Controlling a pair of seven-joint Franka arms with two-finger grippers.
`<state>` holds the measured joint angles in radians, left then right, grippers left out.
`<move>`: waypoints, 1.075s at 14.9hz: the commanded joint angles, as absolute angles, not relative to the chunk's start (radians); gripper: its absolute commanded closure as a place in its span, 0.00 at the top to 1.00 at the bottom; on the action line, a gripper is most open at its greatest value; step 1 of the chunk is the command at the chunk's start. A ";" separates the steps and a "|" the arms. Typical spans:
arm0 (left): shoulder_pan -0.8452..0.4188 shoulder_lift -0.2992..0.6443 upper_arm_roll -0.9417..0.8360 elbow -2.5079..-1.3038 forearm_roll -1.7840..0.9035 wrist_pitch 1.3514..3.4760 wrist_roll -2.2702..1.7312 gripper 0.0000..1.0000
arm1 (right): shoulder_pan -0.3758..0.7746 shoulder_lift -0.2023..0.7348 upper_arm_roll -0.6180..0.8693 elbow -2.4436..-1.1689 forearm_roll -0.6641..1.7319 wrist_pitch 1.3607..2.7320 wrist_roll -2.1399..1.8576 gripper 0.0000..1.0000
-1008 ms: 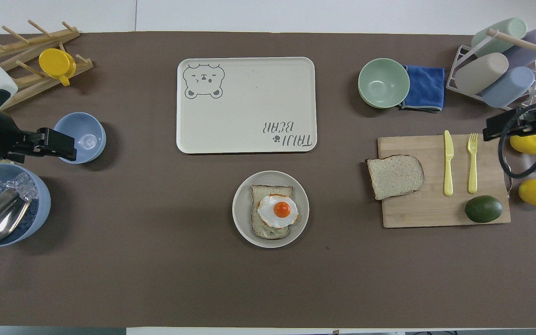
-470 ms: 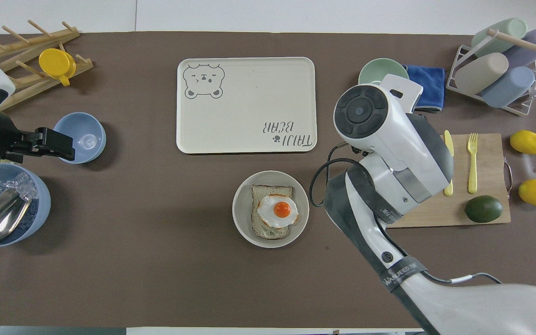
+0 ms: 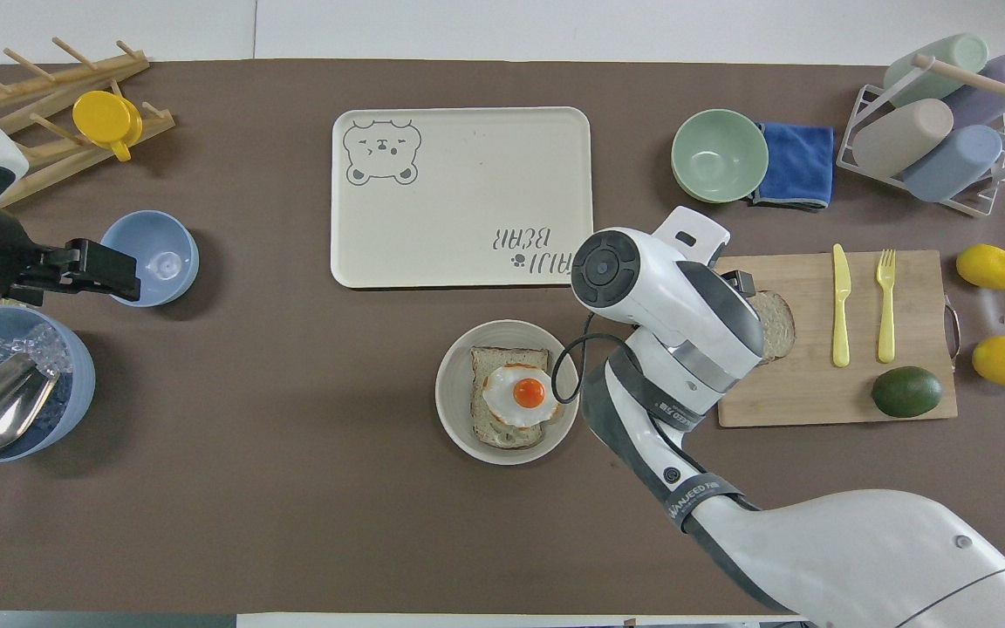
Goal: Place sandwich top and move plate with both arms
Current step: 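Grasp the bread slice with the right gripper and lift it, then carry the bread slice with the right gripper onto the egg sandwich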
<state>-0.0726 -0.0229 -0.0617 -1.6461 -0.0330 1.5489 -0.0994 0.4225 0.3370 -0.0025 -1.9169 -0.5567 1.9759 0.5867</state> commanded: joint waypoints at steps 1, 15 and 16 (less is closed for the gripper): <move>-0.064 -0.028 -0.063 -1.640 -0.043 1.539 -0.097 1.00 | 0.391 0.293 0.002 -2.002 -0.577 2.034 0.609 1.00; -0.064 -0.028 -0.063 -1.640 -0.043 1.539 -0.097 1.00 | 0.396 0.272 0.002 -2.072 -0.577 2.068 0.594 0.00; -0.064 -0.028 -0.063 -1.640 -0.043 1.539 -0.097 1.00 | 0.394 0.273 0.002 -2.063 -0.577 2.056 0.591 0.00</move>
<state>-0.0726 -0.0229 -0.0617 -1.6461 -0.0330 1.5489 -0.0994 0.4013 0.2871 -0.0040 -2.0479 -0.5572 2.0613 0.5886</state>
